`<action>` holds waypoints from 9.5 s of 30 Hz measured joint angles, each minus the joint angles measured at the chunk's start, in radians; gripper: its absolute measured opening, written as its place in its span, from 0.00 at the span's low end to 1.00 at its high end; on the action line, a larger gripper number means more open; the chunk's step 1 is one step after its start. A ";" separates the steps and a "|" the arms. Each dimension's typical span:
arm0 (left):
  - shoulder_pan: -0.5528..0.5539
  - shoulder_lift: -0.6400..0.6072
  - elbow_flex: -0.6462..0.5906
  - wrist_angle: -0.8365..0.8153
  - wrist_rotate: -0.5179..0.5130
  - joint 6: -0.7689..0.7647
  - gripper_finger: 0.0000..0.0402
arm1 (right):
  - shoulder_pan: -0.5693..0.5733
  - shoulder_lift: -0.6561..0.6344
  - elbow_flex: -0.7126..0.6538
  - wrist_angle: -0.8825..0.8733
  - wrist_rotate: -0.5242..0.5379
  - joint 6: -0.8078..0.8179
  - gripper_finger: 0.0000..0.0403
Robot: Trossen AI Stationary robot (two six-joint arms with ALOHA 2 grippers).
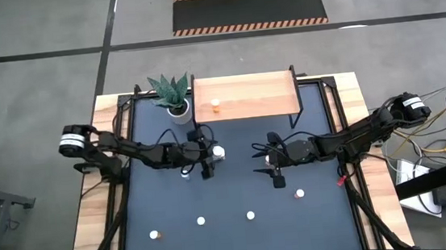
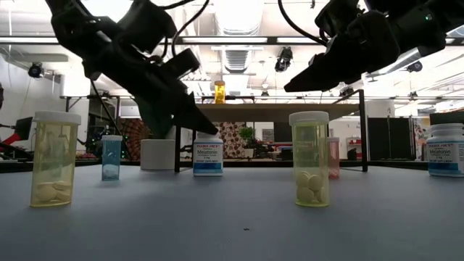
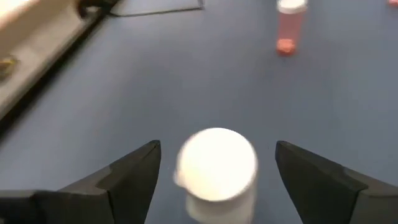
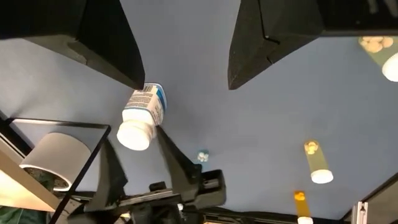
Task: Pick and place medicine bottles onto shelf by color
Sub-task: Put the left white medicine bottle on the shelf, then put the top pink medicine bottle on the shelf
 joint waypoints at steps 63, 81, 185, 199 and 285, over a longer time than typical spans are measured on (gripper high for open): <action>0.281 0.081 0.685 -0.435 0.299 0.271 0.38 | 0.001 -0.253 -0.061 -0.126 -0.190 -0.020 0.56; 0.333 0.158 0.724 -0.425 0.299 0.298 0.43 | 0.001 -0.252 -0.063 -0.130 -0.188 0.007 0.56; -0.100 -0.504 -0.015 0.100 0.059 0.377 0.53 | -0.423 0.267 1.075 -1.194 -0.011 -0.331 0.02; -0.100 -0.519 -0.040 0.099 0.058 0.382 0.53 | -0.534 0.345 1.119 -1.224 -0.074 -0.362 0.02; -0.101 -0.518 -0.043 0.085 0.058 0.372 0.53 | 0.007 0.030 0.321 -0.973 0.000 0.259 0.34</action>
